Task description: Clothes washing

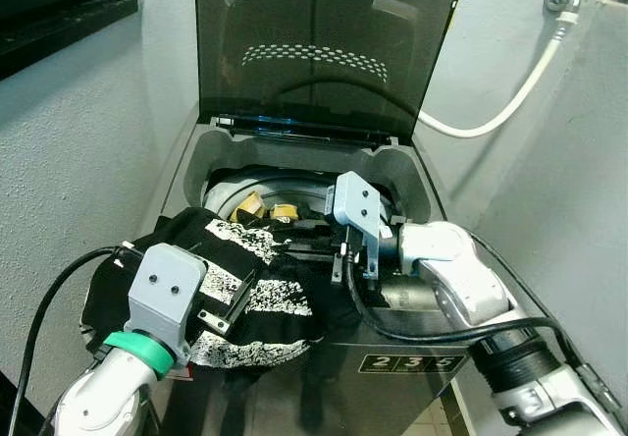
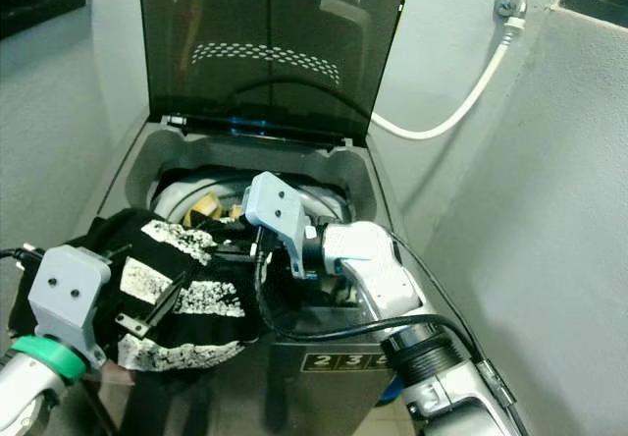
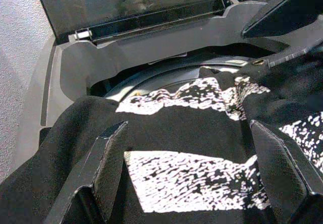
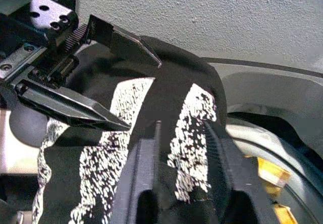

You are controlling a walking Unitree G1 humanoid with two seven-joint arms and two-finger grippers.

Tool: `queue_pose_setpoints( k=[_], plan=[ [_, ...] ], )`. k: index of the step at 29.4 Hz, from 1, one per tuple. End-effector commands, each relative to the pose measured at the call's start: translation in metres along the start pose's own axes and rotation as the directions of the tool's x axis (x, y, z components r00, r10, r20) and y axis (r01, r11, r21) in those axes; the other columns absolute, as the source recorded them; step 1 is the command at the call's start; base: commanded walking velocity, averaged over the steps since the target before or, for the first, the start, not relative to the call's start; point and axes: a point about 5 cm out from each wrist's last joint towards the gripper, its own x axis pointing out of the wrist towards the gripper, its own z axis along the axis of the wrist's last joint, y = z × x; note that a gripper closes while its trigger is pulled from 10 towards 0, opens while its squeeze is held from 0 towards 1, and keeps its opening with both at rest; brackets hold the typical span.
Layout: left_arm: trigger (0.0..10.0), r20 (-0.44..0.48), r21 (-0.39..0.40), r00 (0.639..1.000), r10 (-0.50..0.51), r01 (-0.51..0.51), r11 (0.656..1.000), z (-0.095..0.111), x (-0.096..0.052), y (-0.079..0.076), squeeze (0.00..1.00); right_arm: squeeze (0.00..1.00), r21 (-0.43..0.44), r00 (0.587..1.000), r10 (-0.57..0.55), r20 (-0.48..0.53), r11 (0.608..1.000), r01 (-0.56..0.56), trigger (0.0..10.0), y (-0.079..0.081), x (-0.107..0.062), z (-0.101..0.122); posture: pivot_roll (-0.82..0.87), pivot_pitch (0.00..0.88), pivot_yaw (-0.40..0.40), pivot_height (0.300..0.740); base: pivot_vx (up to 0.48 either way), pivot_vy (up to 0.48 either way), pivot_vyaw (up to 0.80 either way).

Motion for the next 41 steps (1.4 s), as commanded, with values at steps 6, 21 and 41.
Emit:
queue_pose_setpoints(
  k=[6, 21, 41],
  plan=[
    [10.0, -0.029, -0.002, 1.000, -0.008, 0.008, 1.000, -0.005, -0.004, -0.002, 0.00, 1.00, -0.036, 0.993, 0.113, 0.036, 0.993, -0.112, 10.0, 0.005, -0.009, -0.004, 0.02, 0.018, -0.074, 0.740, 0.000, 0.000, 0.00],
    [10.0, -0.029, 0.004, 1.000, -0.006, 0.006, 1.000, -0.004, -0.003, 0.000, 0.00, 0.00, -0.116, 0.964, 0.197, -0.177, 0.969, -0.219, 10.0, 0.029, 0.001, -0.036, 0.02, 0.025, -0.070, 0.740, 0.000, 0.000, 0.00],
    [10.0, -0.029, 0.013, 1.000, -0.005, 0.005, 1.000, -0.003, -0.002, 0.002, 0.00, 0.00, -0.331, 0.986, 0.048, -0.159, 0.938, -0.099, 0.0, 0.017, 0.012, -0.034, 0.02, 0.036, -0.067, 0.740, 0.000, 0.000, 0.00]
  ],
)
